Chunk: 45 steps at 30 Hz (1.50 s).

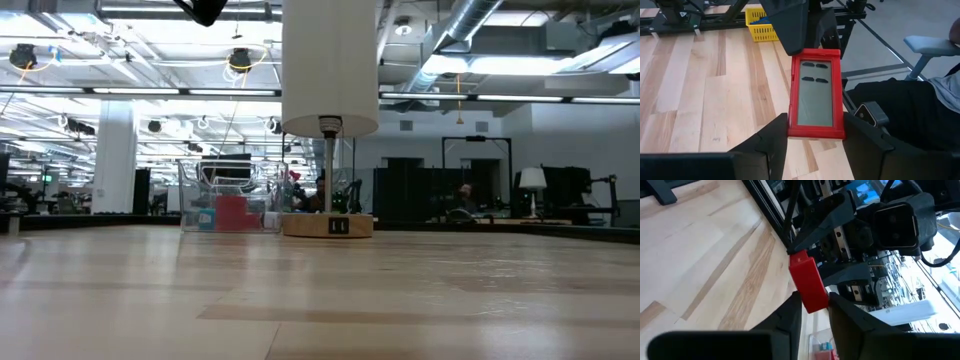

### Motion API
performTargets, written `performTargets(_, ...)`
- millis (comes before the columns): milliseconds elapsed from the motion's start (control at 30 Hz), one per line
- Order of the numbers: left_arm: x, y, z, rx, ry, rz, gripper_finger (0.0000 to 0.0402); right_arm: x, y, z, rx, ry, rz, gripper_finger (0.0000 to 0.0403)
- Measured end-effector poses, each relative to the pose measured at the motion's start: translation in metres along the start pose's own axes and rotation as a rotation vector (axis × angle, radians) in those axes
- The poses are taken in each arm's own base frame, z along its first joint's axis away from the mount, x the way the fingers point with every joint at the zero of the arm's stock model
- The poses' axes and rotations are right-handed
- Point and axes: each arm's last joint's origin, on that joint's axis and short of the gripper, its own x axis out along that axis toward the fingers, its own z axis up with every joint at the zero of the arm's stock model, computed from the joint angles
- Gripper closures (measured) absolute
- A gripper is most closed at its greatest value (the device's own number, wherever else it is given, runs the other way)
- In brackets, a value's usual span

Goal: Pick & Place Office items
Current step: Put the red digital timer into the yellow basket

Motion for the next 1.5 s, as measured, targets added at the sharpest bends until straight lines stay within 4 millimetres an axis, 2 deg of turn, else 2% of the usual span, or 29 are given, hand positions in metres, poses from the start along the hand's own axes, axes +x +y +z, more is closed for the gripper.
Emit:
performTargets(200, -0.0001, -0.0014, 0.0020, -0.006, -0.018, -0.031, 0.0248, 0.0024, -0.0027, 0.0009, 0.007, -0.026, 0.002, 0.0319)
performTargets(600, 0.0000, -0.0008, 0.0046, -0.013, -0.045, -0.026, 0.0248, 0.0035, -0.0048, 0.0023, -0.063, -0.052, 0.003, 0.0261)
performTargets(733, 0.0000, -0.0009, 0.0045, -0.013, -0.043, -0.029, 0.0243, 0.0033, -0.0046, 0.0024, -0.087, -0.054, 0.005, 0.0254)
performTargets(867, 0.0004, 0.0006, 0.0047, -0.013, -0.041, -0.027, 0.0247, 0.0033, -0.0046, 0.0024, -0.089, -0.053, 0.004, 0.0269)
performTargets(1167, 0.0007, 0.0013, 0.0049, -0.018, -0.040, -0.033, 0.0240, 0.0036, -0.0041, 0.0019, -0.126, -0.051, 0.006, 0.0330)
performTargets(1300, 0.0007, 0.0018, 0.0051, 0.008, -0.039, -0.030, 0.0235, 0.0026, -0.0034, 0.0021, -0.130, -0.042, -0.001, 0.0337)
performTargets(1500, 0.0004, 0.0030, 0.0047, 0.097, -0.031, -0.006, 0.0201, -0.0054, -0.0047, 0.0096, -0.110, -0.014, -0.048, 0.0339)
